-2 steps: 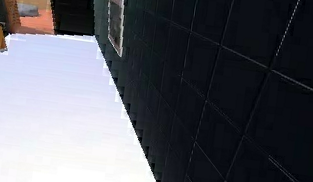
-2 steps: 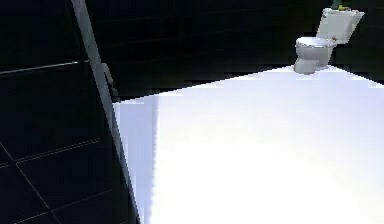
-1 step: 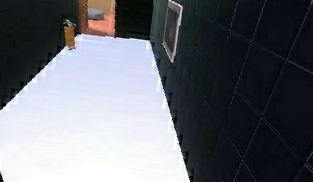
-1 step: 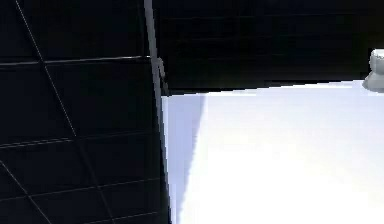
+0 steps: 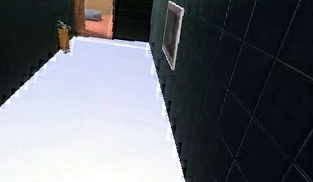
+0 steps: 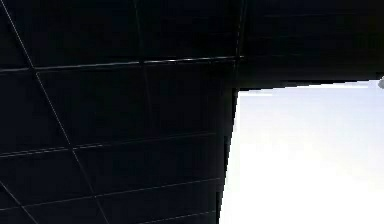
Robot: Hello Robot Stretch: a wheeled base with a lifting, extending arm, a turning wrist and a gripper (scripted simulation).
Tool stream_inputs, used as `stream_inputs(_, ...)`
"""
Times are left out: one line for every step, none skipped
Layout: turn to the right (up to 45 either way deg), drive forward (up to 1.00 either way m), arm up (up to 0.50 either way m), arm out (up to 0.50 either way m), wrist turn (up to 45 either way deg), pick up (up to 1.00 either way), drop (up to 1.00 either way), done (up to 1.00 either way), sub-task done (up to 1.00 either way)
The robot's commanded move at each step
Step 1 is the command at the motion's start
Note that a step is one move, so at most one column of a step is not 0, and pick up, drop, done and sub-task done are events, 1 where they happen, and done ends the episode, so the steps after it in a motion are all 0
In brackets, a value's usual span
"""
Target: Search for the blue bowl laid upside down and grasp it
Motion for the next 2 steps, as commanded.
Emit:
stream_inputs(-9.0, 0.00, 0.00, 0.00, 0.0, 0.00, 0.00, 0.00, 0.00)
stream_inputs(0.0, 0.60, 0.00, 0.00, 0.0, 0.00, 0.00, 0.00, 0.00)
